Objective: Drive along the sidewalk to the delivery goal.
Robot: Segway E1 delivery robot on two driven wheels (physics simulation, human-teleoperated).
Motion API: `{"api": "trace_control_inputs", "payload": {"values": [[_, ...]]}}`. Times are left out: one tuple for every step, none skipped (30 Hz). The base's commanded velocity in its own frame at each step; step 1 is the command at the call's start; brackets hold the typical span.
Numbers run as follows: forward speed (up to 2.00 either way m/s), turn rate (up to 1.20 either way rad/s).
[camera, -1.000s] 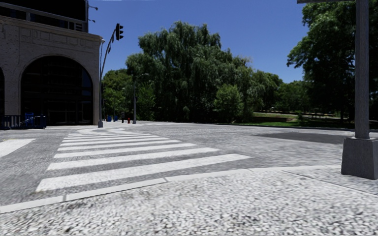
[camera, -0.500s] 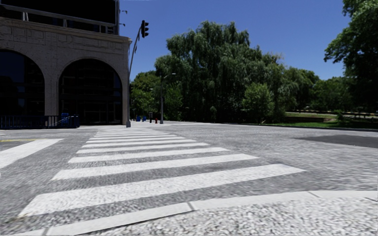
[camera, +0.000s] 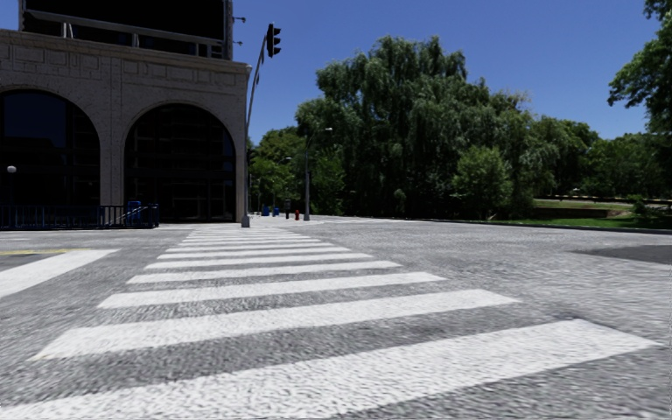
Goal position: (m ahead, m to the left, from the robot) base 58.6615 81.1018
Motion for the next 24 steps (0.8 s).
{"api": "trace_control_inputs", "payload": {"values": [[1.49, 0.18], [1.49, 0.18], [1.49, 0.18], [1.49, 0.24], [1.49, 0.26], [1.49, 0.30], [1.49, 0.33], [1.49, 0.34], [1.49, 0.34], [1.49, 0.35], [1.49, 0.36], [1.49, 0.36], [1.49, 0.37], [1.49, 0.37], [1.49, 0.37], [1.49, 0.37], [1.49, 0.37], [1.49, 0.37], [1.49, 0.37], [1.49, 0.37], [1.49, 0.37], [1.49, 0.37], [1.49, 0.37], [1.49, 0.37]]}}
